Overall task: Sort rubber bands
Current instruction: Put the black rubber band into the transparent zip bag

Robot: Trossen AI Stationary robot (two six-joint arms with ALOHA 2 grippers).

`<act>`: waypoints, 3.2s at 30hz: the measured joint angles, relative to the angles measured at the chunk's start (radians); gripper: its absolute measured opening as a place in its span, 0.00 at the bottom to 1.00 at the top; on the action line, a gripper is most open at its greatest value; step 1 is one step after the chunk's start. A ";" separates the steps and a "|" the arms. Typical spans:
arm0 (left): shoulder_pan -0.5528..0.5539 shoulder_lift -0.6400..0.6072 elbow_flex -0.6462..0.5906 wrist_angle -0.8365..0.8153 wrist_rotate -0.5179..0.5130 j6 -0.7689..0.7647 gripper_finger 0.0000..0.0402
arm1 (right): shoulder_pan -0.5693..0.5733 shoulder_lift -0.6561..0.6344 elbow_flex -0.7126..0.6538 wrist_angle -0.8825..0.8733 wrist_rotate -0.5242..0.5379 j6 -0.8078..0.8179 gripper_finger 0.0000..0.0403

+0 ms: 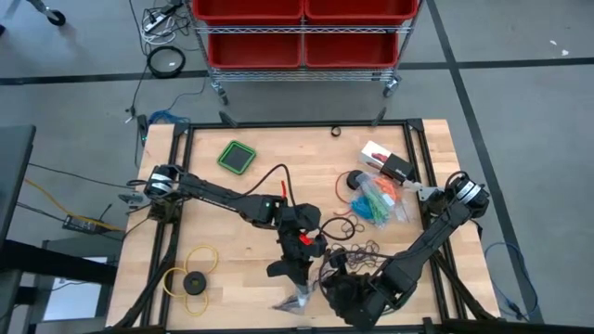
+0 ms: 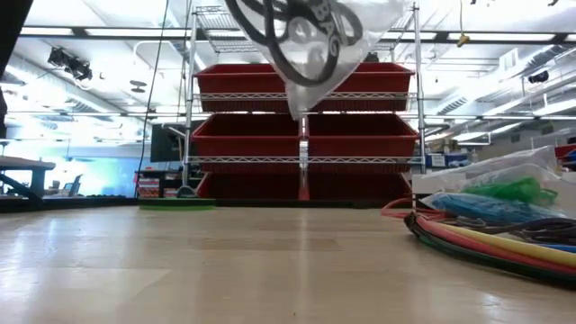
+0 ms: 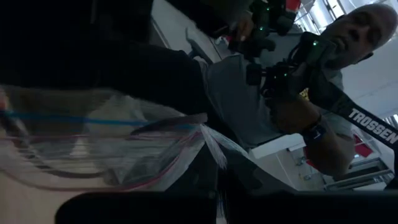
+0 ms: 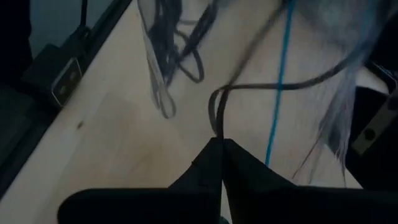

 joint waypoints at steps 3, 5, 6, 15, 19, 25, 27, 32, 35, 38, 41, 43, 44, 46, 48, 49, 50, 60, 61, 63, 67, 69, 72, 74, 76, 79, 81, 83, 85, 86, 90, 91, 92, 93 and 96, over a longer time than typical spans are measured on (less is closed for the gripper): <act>0.000 0.000 0.000 -0.007 0.000 0.000 0.02 | 0.000 0.000 0.000 0.030 0.002 -0.001 0.00; 0.000 0.000 0.000 -0.010 0.000 0.002 0.02 | 0.001 0.001 0.016 0.029 0.002 0.000 0.00; 0.000 0.000 0.000 -0.014 0.000 0.004 0.02 | 0.003 0.001 0.030 0.030 0.002 0.003 0.00; 0.002 0.000 0.000 -0.074 -0.009 0.061 0.02 | 0.037 0.000 0.192 -0.047 0.062 -0.019 0.00; 0.002 0.000 0.000 -0.095 -0.030 0.083 0.02 | 0.037 0.000 0.220 -0.085 0.071 0.005 0.00; 0.002 0.000 0.000 -0.199 -0.119 0.148 0.02 | 0.017 0.000 0.220 -0.077 0.072 0.031 0.00; 0.002 0.000 0.000 -0.243 -0.154 0.176 0.02 | 0.009 0.000 0.220 -0.081 0.077 0.049 0.00; 0.002 0.000 0.000 -0.284 -0.179 0.209 0.02 | -0.007 0.000 0.220 -0.101 0.039 0.082 0.00; 0.001 0.000 0.000 -0.273 -0.190 0.207 0.02 | -0.013 0.000 0.220 -0.093 -0.042 0.089 0.00; 0.001 0.000 0.000 -0.269 -0.209 0.206 0.02 | -0.002 0.000 0.220 -0.077 -0.059 0.102 0.01; 0.002 0.000 0.000 -0.259 -0.217 0.205 0.02 | 0.026 0.000 0.220 -0.091 -0.065 0.131 0.04; 0.002 0.000 0.000 -0.242 -0.218 0.198 0.02 | 0.047 0.000 0.220 -0.106 -0.090 0.150 0.07; 0.002 0.000 0.000 -0.228 -0.218 0.190 0.02 | 0.057 0.000 0.218 -0.111 -0.107 0.160 0.09; 0.002 0.000 0.000 -0.202 -0.216 0.180 0.02 | 0.075 0.000 0.206 -0.113 -0.135 0.173 0.12; 0.002 0.000 0.000 -0.183 -0.211 0.177 0.02 | 0.096 0.000 0.197 -0.113 -0.152 0.174 0.15; 0.002 0.000 0.000 -0.173 -0.205 0.177 0.02 | 0.103 0.000 0.193 -0.108 -0.159 0.174 0.17; 0.002 0.000 0.000 -0.164 -0.191 0.176 0.02 | 0.109 0.000 0.188 -0.105 -0.164 0.175 0.18; 0.000 0.000 0.000 -0.107 -0.097 0.125 0.02 | 0.133 0.000 0.160 -0.141 -0.151 0.171 0.24; 0.000 0.000 0.000 -0.107 -0.092 0.121 0.02 | 0.133 0.000 0.160 -0.146 -0.150 0.167 0.25; 0.000 0.000 0.000 -0.100 -0.081 0.101 0.02 | 0.132 0.000 0.160 -0.167 -0.149 0.163 0.26; 0.000 0.000 0.000 -0.071 -0.050 0.071 0.02 | 0.125 0.000 0.160 -0.189 -0.148 0.123 0.30; 0.000 0.000 0.000 -0.049 -0.035 0.053 0.02 | 0.119 0.000 0.160 -0.198 -0.148 0.107 0.31; 0.000 0.000 0.000 -0.004 -0.002 0.019 0.02 | 0.111 0.000 0.160 -0.231 -0.135 0.093 0.32; 0.000 0.000 0.000 0.024 0.020 -0.006 0.02 | 0.107 0.000 0.160 -0.256 -0.109 0.082 0.32; 0.000 0.000 0.000 0.034 0.035 -0.026 0.02 | 0.105 0.000 0.160 -0.268 -0.075 0.064 0.32; 0.000 0.000 0.000 0.038 0.054 -0.038 0.02 | 0.105 0.000 0.160 -0.277 0.005 0.022 0.32; 0.000 0.000 0.000 0.038 0.059 -0.049 0.02 | 0.105 0.000 0.160 -0.272 0.036 -0.007 0.32; 0.001 0.000 0.000 0.039 0.059 -0.052 0.02 | 0.105 0.000 0.160 -0.268 0.041 -0.028 0.32; 0.001 0.000 0.000 0.049 0.062 -0.055 0.02 | 0.104 0.000 0.160 -0.268 0.044 -0.030 0.32; 0.001 0.000 0.000 0.050 0.069 -0.056 0.02 | 0.104 0.000 0.160 -0.263 0.046 -0.031 0.32; 0.002 0.000 0.000 0.050 0.075 -0.057 0.02 | 0.106 0.000 0.161 -0.217 0.073 -0.069 0.32; 0.002 0.000 0.000 0.052 0.075 -0.060 0.02 | 0.106 0.000 0.161 -0.215 0.074 -0.080 0.32; 0.002 0.000 0.000 0.059 0.075 -0.063 0.02 | 0.106 0.000 0.161 -0.218 0.075 -0.081 0.32; 0.002 0.000 0.000 0.067 0.075 -0.073 0.02 | 0.106 0.000 0.161 -0.222 0.077 -0.080 0.32; 0.002 0.000 0.000 0.114 0.084 -0.107 0.02 | 0.106 0.000 0.161 -0.224 0.078 -0.081 0.32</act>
